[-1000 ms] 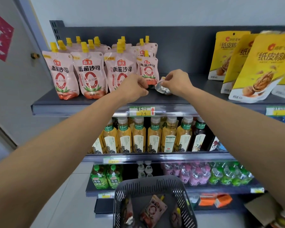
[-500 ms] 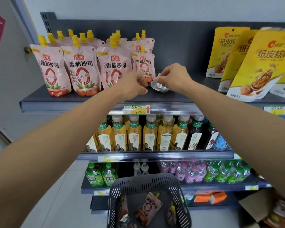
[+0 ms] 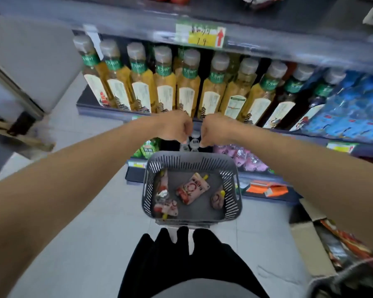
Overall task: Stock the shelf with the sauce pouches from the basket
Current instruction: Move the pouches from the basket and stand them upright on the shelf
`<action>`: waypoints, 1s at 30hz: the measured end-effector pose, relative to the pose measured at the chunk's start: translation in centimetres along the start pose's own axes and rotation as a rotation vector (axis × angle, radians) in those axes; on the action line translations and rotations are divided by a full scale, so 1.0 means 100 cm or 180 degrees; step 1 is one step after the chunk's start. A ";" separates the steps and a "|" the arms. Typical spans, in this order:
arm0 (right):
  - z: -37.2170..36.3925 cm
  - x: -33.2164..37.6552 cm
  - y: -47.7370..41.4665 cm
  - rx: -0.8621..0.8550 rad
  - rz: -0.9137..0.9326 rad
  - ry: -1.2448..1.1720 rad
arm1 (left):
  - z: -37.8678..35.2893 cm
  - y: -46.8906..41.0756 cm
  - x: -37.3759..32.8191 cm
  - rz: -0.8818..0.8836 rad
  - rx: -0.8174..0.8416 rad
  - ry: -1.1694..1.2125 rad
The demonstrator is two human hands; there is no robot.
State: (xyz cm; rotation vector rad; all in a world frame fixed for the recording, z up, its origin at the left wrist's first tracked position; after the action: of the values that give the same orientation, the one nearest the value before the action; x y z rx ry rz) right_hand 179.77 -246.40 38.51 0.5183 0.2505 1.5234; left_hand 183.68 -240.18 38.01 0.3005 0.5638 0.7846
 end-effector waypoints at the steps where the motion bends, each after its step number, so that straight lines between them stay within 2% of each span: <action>1: -0.020 -0.001 -0.008 0.0141 0.0006 0.0044 | -0.016 -0.005 0.009 0.0044 0.0064 0.0003; 3: -0.057 -0.001 -0.021 0.0426 0.0088 0.0038 | -0.046 -0.014 0.030 0.0171 0.0150 0.0090; 6: -0.099 -0.009 -0.046 0.0545 0.0022 -0.0289 | -0.083 -0.028 0.062 0.0349 0.0235 0.0173; 16: -0.212 -0.058 -0.108 0.0569 -0.0546 -0.0681 | -0.178 -0.066 0.142 0.1198 0.0386 0.0627; 26: -0.339 -0.115 -0.141 0.0443 -0.1292 -0.2000 | -0.283 -0.107 0.202 0.2298 0.0052 0.1269; 30: -0.379 -0.118 -0.147 0.0323 -0.1666 -0.3064 | -0.304 -0.114 0.221 0.2598 -0.0169 0.1605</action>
State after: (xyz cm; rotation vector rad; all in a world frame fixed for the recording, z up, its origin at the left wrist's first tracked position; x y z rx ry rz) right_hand 174.37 -251.31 -3.20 1.1041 -0.2756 0.6404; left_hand 185.25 -230.16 0.12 0.2825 0.9063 1.6890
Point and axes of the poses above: each hand's wrist, its own y-axis away from the middle knuckle, its own z-axis out of the back of the hand, x = y × z, the point moved 9 cm from there along -y, towards the middle knuckle, and after that the axes turned 7 degrees about z, right-handed, at the moved point
